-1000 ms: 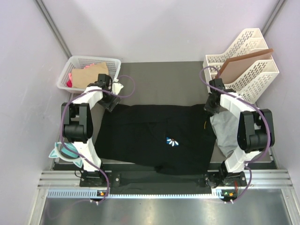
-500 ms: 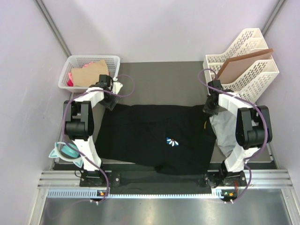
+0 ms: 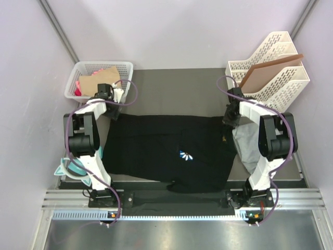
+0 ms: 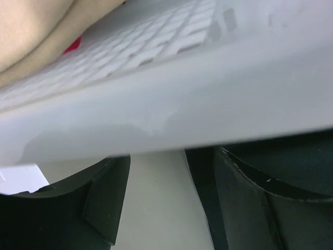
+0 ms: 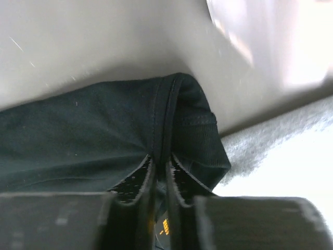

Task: Fold and stack the t-shirts
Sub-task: Fold the flattened tshirt in 1/3 of the way

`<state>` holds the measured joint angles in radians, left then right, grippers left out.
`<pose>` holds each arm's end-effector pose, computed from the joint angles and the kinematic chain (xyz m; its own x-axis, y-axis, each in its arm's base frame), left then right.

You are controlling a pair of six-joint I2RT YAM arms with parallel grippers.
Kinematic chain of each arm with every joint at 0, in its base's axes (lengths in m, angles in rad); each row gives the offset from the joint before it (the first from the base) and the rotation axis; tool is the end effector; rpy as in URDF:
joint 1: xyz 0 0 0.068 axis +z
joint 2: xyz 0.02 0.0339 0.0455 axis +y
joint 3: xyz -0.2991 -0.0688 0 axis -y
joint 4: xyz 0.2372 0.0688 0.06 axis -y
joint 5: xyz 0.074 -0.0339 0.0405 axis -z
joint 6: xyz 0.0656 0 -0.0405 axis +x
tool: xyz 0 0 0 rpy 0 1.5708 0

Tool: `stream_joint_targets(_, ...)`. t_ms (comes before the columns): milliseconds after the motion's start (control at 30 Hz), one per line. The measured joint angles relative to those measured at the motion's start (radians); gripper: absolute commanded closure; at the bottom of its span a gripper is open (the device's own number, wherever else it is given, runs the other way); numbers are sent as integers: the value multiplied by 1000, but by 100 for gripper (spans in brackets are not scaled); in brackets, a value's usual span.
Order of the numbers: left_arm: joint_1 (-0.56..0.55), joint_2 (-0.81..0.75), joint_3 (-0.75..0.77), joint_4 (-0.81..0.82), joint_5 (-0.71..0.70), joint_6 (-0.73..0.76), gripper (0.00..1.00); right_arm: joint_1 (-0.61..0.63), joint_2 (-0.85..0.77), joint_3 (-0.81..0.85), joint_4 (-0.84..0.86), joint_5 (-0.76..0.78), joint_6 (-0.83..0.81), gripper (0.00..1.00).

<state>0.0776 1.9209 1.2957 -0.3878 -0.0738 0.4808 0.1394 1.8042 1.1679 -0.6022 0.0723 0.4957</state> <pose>0.4222 0.0377 0.1860 -0.8037 0.4001 -0.4404 0.2882 0.9093 0.3003 0.3583 0.0455 0.1800 -0.8783 0.3558 -0.3194 0.3439 0.9342 0.0951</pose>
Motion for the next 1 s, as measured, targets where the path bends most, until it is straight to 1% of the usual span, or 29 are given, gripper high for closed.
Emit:
stream_joint_targets(67, 2, -13, -11, -2, -1, -3, 30, 1, 18, 36, -19, 8, -5, 63)
stream_joint_targets(133, 8, -48, -34, -19, 0, -3, 29, 1, 26, 74, -36, 22, -11, 47)
stream_joint_targets(233, 22, -155, -67, -82, 10, 1, 27, 3, 26, 148, -75, 48, -26, 29)
stream_joint_targets(367, 31, -360, -66, -156, 58, 18, 24, 8, 3, 238, -113, 83, -41, 28)
stream_joint_targets(400, 31, -411, -58, -177, 72, 21, 24, 11, -19, 240, -121, 92, -41, 30)
stream_joint_targets(467, 31, -495, -30, -217, 114, 25, 23, 24, -85, 235, -139, 103, -40, 32)
stream_joint_targets(500, 31, -526, -14, -236, 137, 27, 23, 37, -137, 217, -137, 106, -33, 36)
stream_joint_targets(600, 18, -594, 6, -282, 203, 29, 23, 91, -299, 125, -124, 100, -13, 39)
stream_joint_targets(667, -5, -607, -6, -297, 224, 31, 24, 134, -399, 47, -116, 79, 5, 39)
stream_joint_targets(767, -59, -595, -74, -298, 244, 31, 25, 180, -460, -62, -108, 48, 29, 42)
stream_joint_targets(800, -82, -581, -101, -301, 245, 31, 25, 188, -460, -97, -103, 39, 38, 44)
stream_joint_targets(900, -126, -517, -163, -303, 248, 26, 27, 192, -431, -182, -101, 29, 51, 44)
stream_joint_targets(1000, -148, -467, -177, -303, 241, 20, 27, 192, -382, -194, -105, 32, 55, 45)
